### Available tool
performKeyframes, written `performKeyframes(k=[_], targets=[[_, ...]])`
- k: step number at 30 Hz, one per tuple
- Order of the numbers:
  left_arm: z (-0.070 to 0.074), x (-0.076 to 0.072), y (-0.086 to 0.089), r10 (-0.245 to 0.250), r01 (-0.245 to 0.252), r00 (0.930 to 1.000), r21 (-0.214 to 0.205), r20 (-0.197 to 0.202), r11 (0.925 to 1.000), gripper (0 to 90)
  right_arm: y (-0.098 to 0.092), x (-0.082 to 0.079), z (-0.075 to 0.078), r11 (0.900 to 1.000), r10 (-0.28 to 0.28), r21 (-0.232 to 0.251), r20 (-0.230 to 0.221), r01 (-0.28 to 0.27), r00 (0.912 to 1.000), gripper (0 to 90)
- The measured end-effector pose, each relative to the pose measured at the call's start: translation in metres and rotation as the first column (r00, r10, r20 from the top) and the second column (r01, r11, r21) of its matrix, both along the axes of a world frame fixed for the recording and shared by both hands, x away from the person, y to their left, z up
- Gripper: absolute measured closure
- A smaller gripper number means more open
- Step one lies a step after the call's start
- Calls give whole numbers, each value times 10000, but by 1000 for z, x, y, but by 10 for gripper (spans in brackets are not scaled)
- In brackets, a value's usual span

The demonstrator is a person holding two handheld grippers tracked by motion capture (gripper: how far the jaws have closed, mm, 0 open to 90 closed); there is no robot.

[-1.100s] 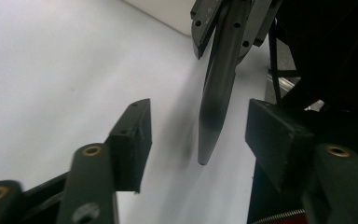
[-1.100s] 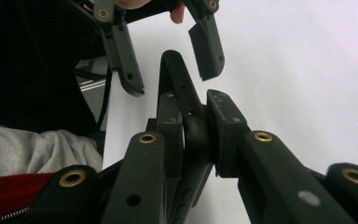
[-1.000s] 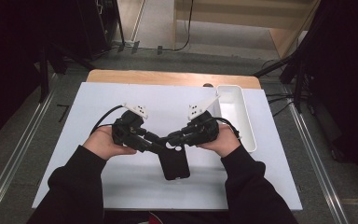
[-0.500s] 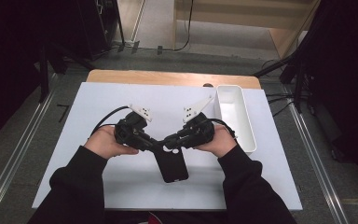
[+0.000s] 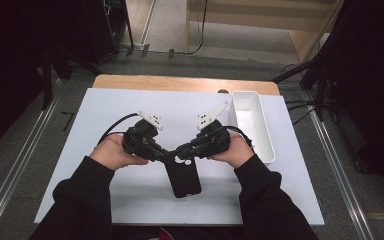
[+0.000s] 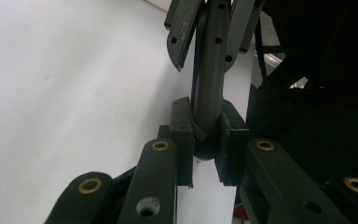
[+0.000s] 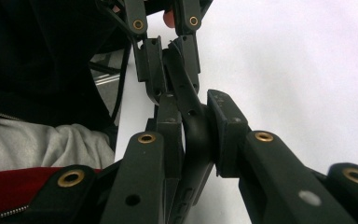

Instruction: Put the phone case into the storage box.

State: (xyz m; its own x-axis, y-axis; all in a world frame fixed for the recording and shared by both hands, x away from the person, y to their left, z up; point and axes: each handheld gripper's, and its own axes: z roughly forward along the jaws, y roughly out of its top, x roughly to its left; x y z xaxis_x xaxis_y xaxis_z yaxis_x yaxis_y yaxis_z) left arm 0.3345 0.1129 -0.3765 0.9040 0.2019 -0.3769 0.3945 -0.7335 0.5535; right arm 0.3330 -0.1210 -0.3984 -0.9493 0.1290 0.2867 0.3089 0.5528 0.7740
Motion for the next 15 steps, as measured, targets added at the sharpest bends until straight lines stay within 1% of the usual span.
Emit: performKeyframes(k=[4, 6, 8, 10, 13, 14, 15], targets=[[1, 0, 0, 42, -42, 10000, -49, -61, 10000, 793, 0, 1, 0, 10000, -26, 28, -114, 26, 9999, 726], [1, 0, 1, 2, -2, 9999, -48, -119, 10000, 793, -1, 1, 1, 9999, -112, 75, -189, 113, 9998, 681], [1, 0, 2, -40, 39, 9999, -94, -147, 9999, 793, -3, 1, 2, 9998, -94, 171, -364, 100, 9993, 669], [2, 0, 3, -20, 20, 9999, 10, -126, 10000, 793, -5, 2, 4, 9992, -189, 344, -393, 203, 9990, 644], [4, 0, 5, 70, -70, 9999, 51, -138, 10000, 793, -11, 1, 10, 9979, -425, 470, -460, 447, 9980, 601], [5, 0, 5, 176, -175, 9996, 51, -219, 9998, 793, -12, 0, 11, 9974, -506, 486, -486, 530, 9975, 589], [7, 1, 5, 322, -314, 9987, 203, -386, 9993, 793, -14, 0, 13, 9966, -627, 518, -411, 648, 9972, 576]])
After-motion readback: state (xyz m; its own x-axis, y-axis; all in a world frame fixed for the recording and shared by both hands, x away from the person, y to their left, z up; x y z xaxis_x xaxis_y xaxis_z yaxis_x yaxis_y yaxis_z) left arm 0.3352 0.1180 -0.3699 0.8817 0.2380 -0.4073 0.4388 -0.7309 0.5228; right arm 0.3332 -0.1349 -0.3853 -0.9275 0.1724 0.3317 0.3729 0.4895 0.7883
